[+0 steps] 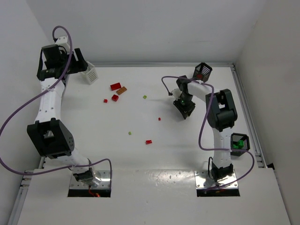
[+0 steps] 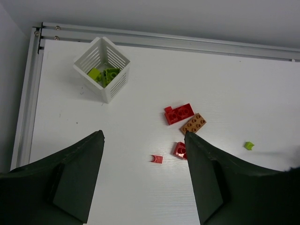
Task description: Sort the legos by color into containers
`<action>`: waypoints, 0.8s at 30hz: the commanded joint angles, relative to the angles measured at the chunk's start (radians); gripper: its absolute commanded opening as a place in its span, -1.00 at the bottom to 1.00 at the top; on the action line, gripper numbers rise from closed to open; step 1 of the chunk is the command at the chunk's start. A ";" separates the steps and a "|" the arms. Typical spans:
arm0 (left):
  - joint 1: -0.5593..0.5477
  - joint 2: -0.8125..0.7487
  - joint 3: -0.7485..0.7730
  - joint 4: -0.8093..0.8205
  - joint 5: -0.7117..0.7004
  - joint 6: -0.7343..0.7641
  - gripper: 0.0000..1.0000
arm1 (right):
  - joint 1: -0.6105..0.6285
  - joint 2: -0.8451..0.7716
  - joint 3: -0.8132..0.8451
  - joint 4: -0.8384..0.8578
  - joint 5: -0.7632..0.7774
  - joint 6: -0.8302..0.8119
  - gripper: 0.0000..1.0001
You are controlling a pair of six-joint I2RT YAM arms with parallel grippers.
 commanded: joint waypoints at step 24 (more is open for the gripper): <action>0.050 -0.202 -0.307 0.116 0.168 0.055 0.53 | 0.297 0.149 0.274 0.018 -0.206 -0.010 -0.68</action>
